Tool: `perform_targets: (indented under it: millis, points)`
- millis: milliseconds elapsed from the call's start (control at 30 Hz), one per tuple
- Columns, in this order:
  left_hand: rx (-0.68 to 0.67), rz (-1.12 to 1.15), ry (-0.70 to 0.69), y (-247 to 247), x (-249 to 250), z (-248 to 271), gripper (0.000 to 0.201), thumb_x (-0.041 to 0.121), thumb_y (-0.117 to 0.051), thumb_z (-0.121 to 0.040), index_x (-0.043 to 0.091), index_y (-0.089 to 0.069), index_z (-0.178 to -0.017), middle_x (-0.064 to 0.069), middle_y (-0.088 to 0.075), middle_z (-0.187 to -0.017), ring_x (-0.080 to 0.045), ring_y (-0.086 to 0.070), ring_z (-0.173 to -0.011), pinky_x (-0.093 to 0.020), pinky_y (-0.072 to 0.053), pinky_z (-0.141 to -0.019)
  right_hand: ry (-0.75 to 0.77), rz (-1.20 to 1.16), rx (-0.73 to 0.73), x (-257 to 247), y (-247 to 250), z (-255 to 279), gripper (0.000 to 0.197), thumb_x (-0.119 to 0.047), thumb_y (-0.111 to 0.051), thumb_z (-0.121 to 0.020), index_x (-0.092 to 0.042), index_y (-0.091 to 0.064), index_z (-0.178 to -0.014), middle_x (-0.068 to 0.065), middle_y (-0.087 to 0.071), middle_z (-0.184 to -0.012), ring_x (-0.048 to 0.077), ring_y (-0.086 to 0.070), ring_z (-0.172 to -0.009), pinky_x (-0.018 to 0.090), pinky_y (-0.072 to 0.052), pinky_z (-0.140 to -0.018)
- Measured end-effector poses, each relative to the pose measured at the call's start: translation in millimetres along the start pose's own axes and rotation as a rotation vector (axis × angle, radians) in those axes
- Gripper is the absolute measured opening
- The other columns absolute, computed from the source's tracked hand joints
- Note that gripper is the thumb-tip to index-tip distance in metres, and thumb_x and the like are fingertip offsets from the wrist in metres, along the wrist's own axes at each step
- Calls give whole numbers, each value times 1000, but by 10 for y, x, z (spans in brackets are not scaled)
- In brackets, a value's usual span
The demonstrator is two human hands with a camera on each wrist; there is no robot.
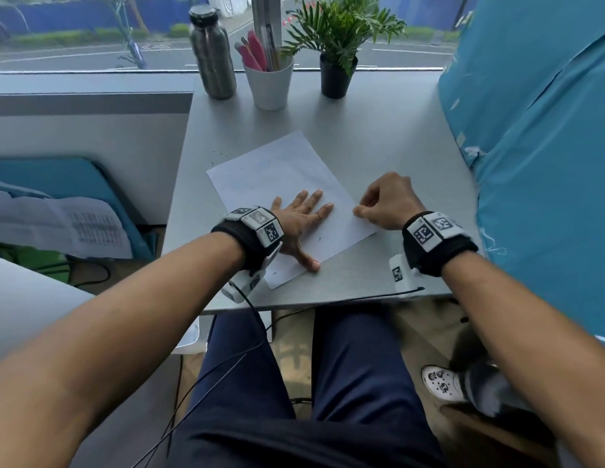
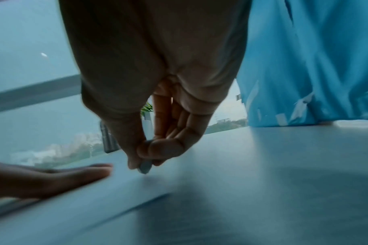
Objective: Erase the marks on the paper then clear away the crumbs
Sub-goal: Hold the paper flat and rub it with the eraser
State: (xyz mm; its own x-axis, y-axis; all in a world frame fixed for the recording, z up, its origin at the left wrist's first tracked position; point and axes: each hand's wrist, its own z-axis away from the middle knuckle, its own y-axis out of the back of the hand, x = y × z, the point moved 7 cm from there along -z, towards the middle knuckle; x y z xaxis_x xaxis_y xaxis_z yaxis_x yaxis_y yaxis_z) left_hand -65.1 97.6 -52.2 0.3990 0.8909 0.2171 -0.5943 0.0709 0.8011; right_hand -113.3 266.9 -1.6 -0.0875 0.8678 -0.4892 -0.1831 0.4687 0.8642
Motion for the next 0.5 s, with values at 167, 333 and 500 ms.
perform_targets:
  millis: [167,333,500]
  points:
    - [1,10,-1,-13,-7,-12,136,68,-76,-63,32,20,-152,2,34,-157,-23,28,-145,-61,11,-114,69,-8,-80,-147,-216,17,16,-30,-80,-71,-15,-78,-76,-1,-73,-72,8,-68,-71,22,-56,-72]
    - [16,13,-11,-20,-16,-30,136,69,-76,-63,31,19,-153,1,33,-157,-22,28,-145,-61,11,-114,41,-27,27,-101,-3,-94,15,-28,-80,-73,-13,-76,-73,0,-72,-68,9,-68,-70,19,-55,-71]
    - [29,24,-13,-26,-6,-25,138,69,-76,-62,28,19,-153,1,32,-158,-22,28,-146,-60,11,-115,24,2,-52,-110,-117,-56,16,-28,-80,-71,-12,-77,-73,0,-71,-69,10,-62,-65,21,-50,-66]
